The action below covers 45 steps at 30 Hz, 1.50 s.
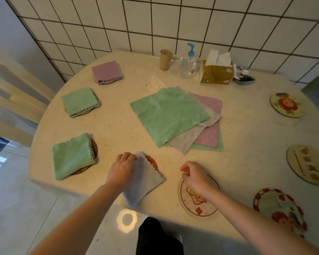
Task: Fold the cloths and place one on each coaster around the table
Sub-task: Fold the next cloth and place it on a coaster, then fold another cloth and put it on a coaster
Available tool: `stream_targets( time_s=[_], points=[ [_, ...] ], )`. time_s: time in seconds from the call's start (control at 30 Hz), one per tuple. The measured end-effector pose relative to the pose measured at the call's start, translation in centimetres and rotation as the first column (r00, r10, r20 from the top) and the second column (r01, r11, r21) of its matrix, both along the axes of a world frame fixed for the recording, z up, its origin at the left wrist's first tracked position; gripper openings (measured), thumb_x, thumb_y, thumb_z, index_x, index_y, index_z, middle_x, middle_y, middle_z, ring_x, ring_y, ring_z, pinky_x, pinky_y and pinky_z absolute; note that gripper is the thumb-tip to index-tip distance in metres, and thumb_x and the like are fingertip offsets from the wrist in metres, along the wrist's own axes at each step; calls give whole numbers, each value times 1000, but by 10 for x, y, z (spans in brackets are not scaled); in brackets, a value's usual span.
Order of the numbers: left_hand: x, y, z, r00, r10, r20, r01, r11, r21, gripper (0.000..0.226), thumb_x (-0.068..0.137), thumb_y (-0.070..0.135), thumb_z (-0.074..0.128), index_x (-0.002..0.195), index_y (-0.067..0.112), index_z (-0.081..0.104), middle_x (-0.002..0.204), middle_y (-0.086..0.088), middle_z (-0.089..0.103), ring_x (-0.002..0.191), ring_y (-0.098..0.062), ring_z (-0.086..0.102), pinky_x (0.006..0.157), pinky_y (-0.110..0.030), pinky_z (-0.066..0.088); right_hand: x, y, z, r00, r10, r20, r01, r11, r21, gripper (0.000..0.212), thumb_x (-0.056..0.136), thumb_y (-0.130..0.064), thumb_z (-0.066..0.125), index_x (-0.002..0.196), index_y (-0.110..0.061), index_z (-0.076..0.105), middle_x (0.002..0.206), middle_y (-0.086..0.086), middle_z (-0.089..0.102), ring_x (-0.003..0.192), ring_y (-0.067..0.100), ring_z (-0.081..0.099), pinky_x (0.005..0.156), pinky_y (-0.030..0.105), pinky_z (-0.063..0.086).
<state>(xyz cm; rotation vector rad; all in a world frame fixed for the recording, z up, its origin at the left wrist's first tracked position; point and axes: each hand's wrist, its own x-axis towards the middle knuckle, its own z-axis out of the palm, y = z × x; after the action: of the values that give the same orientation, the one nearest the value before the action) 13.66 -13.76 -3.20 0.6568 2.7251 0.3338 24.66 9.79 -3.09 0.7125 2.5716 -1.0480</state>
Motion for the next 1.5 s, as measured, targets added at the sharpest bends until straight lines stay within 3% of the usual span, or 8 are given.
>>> stream_targets(
  time_s=[0.3,0.53,0.63,0.83,1.07,1.17,1.27,1.5],
  points=[
    [-49,101,-7,960,-280,18,278,958,77,53,83,11,55,136,17,49,143,-2,43,133,-26,35,104,-34,38,-79,52,7,978,195,-69,-172,951,257,26,93,-16,52,119,-16,52,122,-1,49,100,15,55,83,33,50],
    [-93,147,-25,944,-329,7,329,944,-29,65,83,47,54,142,27,34,144,4,39,131,-23,35,99,-35,39,-141,83,-11,895,432,107,-420,738,527,65,81,2,51,141,-8,29,148,10,26,136,30,27,102,42,39],
    [-101,152,-30,926,-375,-41,371,925,-79,65,71,43,56,134,26,47,129,-1,54,112,-29,53,82,-37,50,-152,89,-15,864,475,170,-487,697,527,69,83,2,49,145,-13,24,153,9,19,140,29,20,108,43,32],
    [-116,156,-26,903,-390,-181,384,921,-68,44,60,39,49,93,24,73,83,5,70,64,-23,64,46,-25,50,-170,96,-25,855,508,104,-455,639,621,49,73,-5,57,121,-14,52,121,6,53,107,31,52,81,43,48],
    [-139,141,-19,891,-451,55,449,892,45,71,76,53,19,120,23,65,130,8,61,113,-26,59,94,-31,47,-184,101,-27,867,498,32,-390,636,666,26,66,-10,71,91,-16,65,93,1,61,84,26,58,62,37,48],
    [-147,130,-26,882,-437,174,427,899,97,43,94,42,39,128,28,60,139,15,51,127,-15,49,103,-27,40,-180,106,-24,840,539,55,-441,621,648,43,67,-1,67,107,-15,59,108,4,55,97,26,53,72,38,47],
    [-149,125,-25,899,-371,231,324,921,216,27,96,29,48,114,25,68,125,8,63,116,-17,57,97,-29,44,-177,110,-21,837,543,64,-454,626,634,61,68,4,60,125,-13,46,124,6,45,112,28,44,87,40,43],
    [-165,118,6,985,-118,123,65,929,365,21,96,15,49,107,17,67,100,-4,69,84,-24,66,72,-30,51,-196,144,-9,954,298,41,-255,730,634,42,83,-8,54,123,-19,59,139,6,44,128,29,37,102,40,34]
  ],
)
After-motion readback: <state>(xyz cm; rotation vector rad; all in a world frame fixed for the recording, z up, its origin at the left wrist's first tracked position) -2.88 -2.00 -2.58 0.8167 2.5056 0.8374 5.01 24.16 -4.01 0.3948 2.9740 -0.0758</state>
